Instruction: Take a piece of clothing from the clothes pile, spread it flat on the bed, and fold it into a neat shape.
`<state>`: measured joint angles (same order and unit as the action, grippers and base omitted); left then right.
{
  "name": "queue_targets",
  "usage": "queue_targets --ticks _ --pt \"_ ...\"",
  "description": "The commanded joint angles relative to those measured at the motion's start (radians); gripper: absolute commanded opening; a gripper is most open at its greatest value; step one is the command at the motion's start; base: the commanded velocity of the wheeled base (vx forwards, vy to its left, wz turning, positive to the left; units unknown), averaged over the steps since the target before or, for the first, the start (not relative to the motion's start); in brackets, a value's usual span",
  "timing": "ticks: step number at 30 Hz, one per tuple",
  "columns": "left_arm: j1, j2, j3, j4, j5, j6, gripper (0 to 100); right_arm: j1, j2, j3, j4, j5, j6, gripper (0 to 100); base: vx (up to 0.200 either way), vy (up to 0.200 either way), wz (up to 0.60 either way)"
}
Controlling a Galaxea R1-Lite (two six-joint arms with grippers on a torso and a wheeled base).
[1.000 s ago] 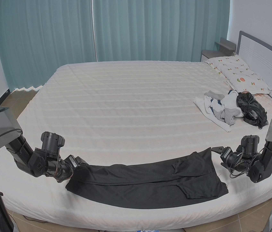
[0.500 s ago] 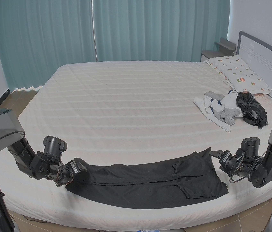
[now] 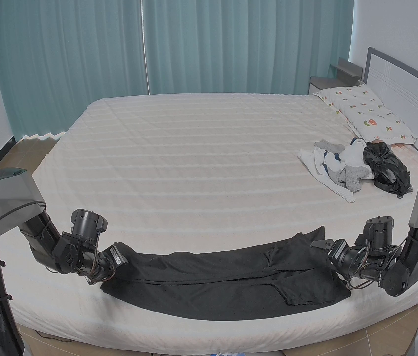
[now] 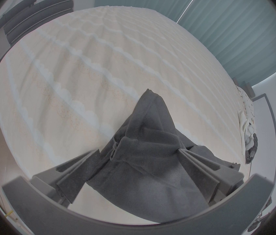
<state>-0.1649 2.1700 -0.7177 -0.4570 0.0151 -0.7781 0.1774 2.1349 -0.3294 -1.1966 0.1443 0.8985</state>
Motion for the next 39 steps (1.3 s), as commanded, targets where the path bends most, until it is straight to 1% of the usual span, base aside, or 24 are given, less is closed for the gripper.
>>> queue_targets --ticks 1,4,6,8,12,14,18,23,27,28,30,39 --pt "-0.001 -0.004 0.006 0.0 0.002 0.0 0 0.051 -0.003 0.019 0.003 -0.011 0.049 100 0.0 0.0 0.0" --pt "0.002 -0.018 0.006 0.0 0.002 0.0 0 0.071 0.026 0.015 0.003 -0.038 0.063 100 0.0 0.0 0.0" --pt "0.002 -0.021 0.004 0.0 0.002 0.0 0 0.074 0.046 0.009 0.002 -0.048 0.065 100 0.0 0.0 0.0" --pt "0.002 -0.027 0.006 0.0 0.005 -0.001 0 0.076 0.08 -0.008 0.002 -0.071 0.063 100 0.0 0.0 0.0" --pt "0.004 -0.025 -0.002 -0.005 0.031 -0.003 0 0.076 0.117 -0.046 0.008 -0.081 0.063 100 0.0 0.0 0.0" --pt "0.004 -0.024 0.001 -0.029 0.032 -0.004 0 0.077 0.134 -0.079 0.02 -0.091 0.063 100 0.0 0.0 0.0" --pt "0.004 -0.022 0.01 -0.069 0.032 -0.017 0 0.082 0.171 -0.135 0.042 -0.135 0.062 100 0.0 0.0 0.0" --pt "0.004 -0.027 0.01 -0.069 0.031 -0.023 0 0.093 0.186 -0.188 0.106 -0.146 0.065 100 0.0 0.0 0.0" --pt "0.004 -0.025 0.01 -0.069 0.031 -0.023 0 0.093 0.201 -0.215 0.106 -0.163 0.065 100 0.0 0.0 0.0" --pt "0.004 -0.025 0.01 -0.069 0.031 -0.023 0 0.093 0.201 -0.215 0.106 -0.163 0.065 0 0.0 0.0 0.0" --pt "0.004 -0.024 0.01 -0.071 0.031 -0.021 0 0.091 0.214 -0.24 0.109 -0.189 0.062 0 0.0 0.0 0.0" --pt "0.005 -0.021 0.001 -0.071 0.029 -0.023 0 0.106 0.201 -0.227 0.109 -0.199 0.06 0 0.0 0.0 0.0"
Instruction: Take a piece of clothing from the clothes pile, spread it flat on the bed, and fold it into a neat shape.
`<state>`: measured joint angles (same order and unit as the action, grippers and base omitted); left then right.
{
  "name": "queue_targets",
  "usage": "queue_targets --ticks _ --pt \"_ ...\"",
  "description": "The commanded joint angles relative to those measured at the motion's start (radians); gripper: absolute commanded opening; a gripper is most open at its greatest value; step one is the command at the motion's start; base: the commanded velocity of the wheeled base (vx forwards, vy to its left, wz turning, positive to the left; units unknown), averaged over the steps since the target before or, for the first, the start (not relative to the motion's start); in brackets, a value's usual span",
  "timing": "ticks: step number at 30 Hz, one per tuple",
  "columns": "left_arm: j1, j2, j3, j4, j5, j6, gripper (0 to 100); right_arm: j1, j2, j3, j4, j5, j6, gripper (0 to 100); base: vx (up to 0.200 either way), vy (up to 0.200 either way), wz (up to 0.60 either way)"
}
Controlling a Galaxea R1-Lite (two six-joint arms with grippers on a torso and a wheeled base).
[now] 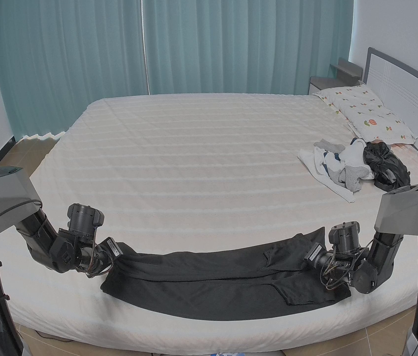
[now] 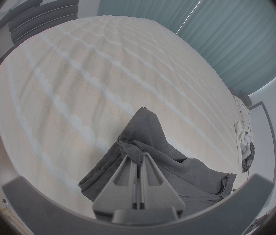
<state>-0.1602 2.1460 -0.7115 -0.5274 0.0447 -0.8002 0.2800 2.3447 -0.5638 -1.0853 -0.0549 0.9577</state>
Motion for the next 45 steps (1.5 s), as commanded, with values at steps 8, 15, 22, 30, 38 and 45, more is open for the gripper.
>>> queue_targets --ticks 8,15,22,30,38,45 --pt "0.001 0.002 -0.098 0.007 0.004 -0.004 0 -0.044 -0.093 -0.027 -0.001 0.009 -0.007 0 0.0 0.0 0.0" --pt "0.025 0.006 -0.229 0.035 0.003 -0.008 0 -0.079 -0.097 -0.133 -0.002 0.013 -0.007 0 0.0 0.0 0.0" --pt "0.047 0.035 -0.339 0.024 -0.003 -0.054 0 -0.078 -0.064 -0.242 -0.002 0.012 -0.005 0 0.0 0.0 0.0" --pt "0.048 0.115 -0.339 -0.072 -0.006 -0.05 0 -0.088 -0.042 -0.255 -0.018 0.004 -0.004 0 0.0 0.0 0.0" --pt "0.051 0.147 -0.353 -0.149 -0.014 -0.047 0 -0.097 -0.005 -0.272 -0.064 0.0 -0.007 0 0.0 0.0 0.0" --pt "0.05 0.163 -0.365 -0.2 -0.014 -0.05 0 -0.122 -0.005 -0.274 -0.065 0.0 -0.007 0 0.0 0.0 0.0"
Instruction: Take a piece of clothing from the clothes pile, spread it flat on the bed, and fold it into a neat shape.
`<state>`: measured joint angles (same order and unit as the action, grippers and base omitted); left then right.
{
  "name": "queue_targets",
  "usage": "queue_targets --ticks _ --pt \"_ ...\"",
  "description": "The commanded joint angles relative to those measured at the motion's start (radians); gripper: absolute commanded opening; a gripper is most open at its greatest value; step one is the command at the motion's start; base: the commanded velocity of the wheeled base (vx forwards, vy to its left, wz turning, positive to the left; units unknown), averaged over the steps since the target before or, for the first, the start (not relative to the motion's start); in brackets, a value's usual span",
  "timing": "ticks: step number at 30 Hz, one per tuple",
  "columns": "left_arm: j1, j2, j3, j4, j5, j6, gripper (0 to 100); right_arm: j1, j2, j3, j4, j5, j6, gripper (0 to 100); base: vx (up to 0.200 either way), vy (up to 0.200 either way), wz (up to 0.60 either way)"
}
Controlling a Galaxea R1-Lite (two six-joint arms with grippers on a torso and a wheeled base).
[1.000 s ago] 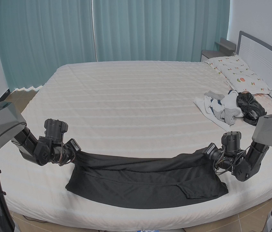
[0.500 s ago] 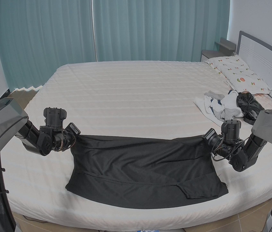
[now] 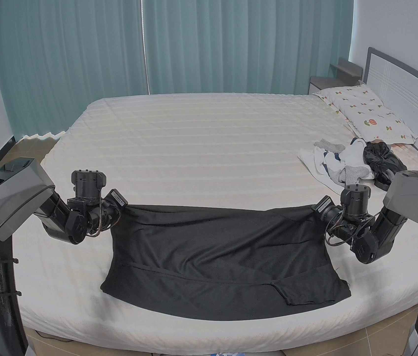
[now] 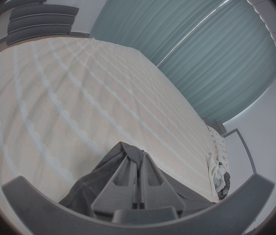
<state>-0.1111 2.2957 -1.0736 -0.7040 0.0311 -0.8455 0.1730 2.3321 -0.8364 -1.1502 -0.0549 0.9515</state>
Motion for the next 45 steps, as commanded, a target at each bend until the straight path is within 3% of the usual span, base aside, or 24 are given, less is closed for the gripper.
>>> queue_targets --ticks 1,15,17,20,27,35,45 --pt "0.001 0.013 -0.003 -0.025 0.0 -0.004 0 -0.015 0.007 -0.001 0.0 -0.002 0.0 0 0.0 0.0 0.0" --pt "0.005 -0.007 0.07 -0.049 -0.01 0.034 0 -0.023 -0.011 0.122 -0.079 0.058 -0.025 0 0.0 0.0 0.0" --pt "0.022 -0.048 0.136 -0.06 -0.066 0.066 0 -0.029 -0.01 0.168 -0.126 0.076 -0.059 0 0.0 0.0 0.0" --pt "0.034 -0.061 0.159 -0.095 -0.092 0.068 0 -0.033 -0.004 0.181 -0.172 0.084 -0.068 0 0.0 0.0 0.0" --pt "0.065 -0.03 0.126 -0.169 -0.089 0.071 0 -0.018 0.09 0.126 -0.31 0.084 -0.102 0 0.0 0.0 0.0" --pt "0.074 0.021 0.084 -0.169 -0.089 0.071 0 0.005 0.168 -0.041 -0.316 0.086 -0.154 0 0.0 0.0 0.0" --pt "0.074 0.011 0.124 -0.167 -0.095 0.075 0 0.005 0.128 0.003 -0.319 0.086 -0.177 0 0.0 0.0 0.0"
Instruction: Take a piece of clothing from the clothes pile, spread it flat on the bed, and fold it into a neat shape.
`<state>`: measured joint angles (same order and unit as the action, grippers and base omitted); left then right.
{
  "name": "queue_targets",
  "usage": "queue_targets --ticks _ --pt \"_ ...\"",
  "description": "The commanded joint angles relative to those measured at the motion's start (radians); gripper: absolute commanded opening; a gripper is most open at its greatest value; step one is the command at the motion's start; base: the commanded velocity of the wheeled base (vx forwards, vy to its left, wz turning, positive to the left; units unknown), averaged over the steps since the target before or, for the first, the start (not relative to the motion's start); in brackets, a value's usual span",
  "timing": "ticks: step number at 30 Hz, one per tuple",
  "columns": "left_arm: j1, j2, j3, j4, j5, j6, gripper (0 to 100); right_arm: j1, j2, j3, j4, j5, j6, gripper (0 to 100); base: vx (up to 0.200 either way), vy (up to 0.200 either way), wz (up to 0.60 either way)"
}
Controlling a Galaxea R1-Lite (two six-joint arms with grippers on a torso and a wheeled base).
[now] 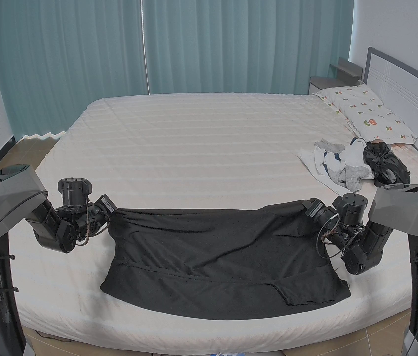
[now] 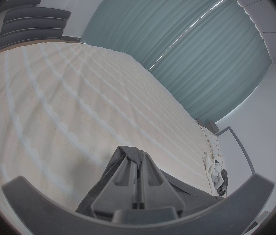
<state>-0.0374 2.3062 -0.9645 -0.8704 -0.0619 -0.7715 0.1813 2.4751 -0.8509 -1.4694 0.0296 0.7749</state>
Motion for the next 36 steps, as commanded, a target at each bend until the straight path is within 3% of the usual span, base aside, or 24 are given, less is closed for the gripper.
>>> queue_targets --ticks 1,9,10,17,19,24,32,36 --pt "0.001 -0.01 0.035 -0.001 -0.006 0.011 0 -0.016 -0.044 0.059 0.0 0.007 0.0 0 0.0 0.0 0.0" --pt "0.001 -0.04 0.107 -0.002 -0.016 0.063 0 -0.039 -0.113 0.222 -0.057 0.073 -0.008 0 0.0 0.0 0.0" --pt "0.001 -0.051 0.161 -0.002 -0.038 0.109 0 -0.06 -0.125 0.309 -0.069 0.124 -0.055 0 0.0 0.0 0.0" --pt "-0.002 -0.037 0.237 -0.004 -0.044 0.196 0 -0.091 -0.11 0.466 -0.089 0.224 -0.154 0 0.0 0.0 0.0" --pt "-0.004 -0.033 0.253 -0.002 -0.044 0.209 0 -0.089 -0.097 0.481 -0.088 0.225 -0.167 0 0.0 0.0 0.0" --pt "-0.01 -0.007 0.311 -0.001 -0.044 0.274 0 -0.085 -0.024 0.533 -0.091 0.227 -0.304 0 0.0 0.0 0.0" --pt "-0.012 -0.001 0.38 -0.004 -0.044 0.383 0 -0.08 -0.01 0.55 -0.085 0.222 -0.347 0 0.0 0.0 0.0" --pt "-0.015 -0.01 0.386 -0.002 -0.042 0.391 0 -0.086 -0.012 0.559 -0.091 0.22 -0.355 0 0.0 0.0 0.0"
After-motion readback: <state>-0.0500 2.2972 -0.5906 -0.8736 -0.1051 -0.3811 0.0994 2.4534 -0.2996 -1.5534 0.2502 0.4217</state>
